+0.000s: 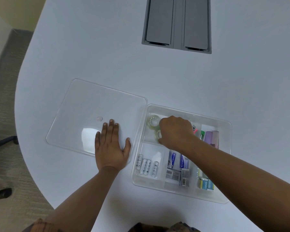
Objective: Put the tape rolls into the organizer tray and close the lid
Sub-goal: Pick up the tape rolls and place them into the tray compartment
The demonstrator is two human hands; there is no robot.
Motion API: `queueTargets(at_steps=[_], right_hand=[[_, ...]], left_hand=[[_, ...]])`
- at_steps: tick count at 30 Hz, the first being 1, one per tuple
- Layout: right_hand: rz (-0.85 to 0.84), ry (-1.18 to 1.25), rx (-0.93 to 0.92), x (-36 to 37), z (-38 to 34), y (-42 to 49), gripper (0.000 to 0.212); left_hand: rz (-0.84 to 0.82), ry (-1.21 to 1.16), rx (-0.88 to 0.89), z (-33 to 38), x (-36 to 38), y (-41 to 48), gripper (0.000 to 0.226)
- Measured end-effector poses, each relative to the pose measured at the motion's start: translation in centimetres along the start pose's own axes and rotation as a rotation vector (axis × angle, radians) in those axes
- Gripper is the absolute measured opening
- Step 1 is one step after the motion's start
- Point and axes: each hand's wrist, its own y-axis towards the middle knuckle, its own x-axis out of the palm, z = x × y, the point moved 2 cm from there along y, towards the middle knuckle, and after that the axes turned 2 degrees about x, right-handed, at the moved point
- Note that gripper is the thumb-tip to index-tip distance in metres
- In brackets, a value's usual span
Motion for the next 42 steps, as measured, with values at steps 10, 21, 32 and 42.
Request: queueTargets(at_steps=[10, 21, 32, 42], right_hand=[[-0.055, 0.043, 0.000, 0.4, 0.3, -0.2, 0.015], [0.079, 0.384, 0.016, 1.2, 1.7, -0.4, 0.037], [0.336, 0.677, -0.105, 2.5, 3.6, -8.2, 0.025], [0.386, 0.634, 0.103, 6.4, 6.9, -15.6, 0.050]], left_hand=[[0.008, 0.008, 0.004, 0.0, 0.0, 0.0, 0.068], [-0.003, 0.005, 0.003, 0.0, -0.1, 0.0, 0.068], [-0.056, 0.027, 0.041, 0.3, -0.7, 0.0, 0.070], [-0.123, -0.015, 0.191, 0.1, -3.7, -3.1, 0.083]])
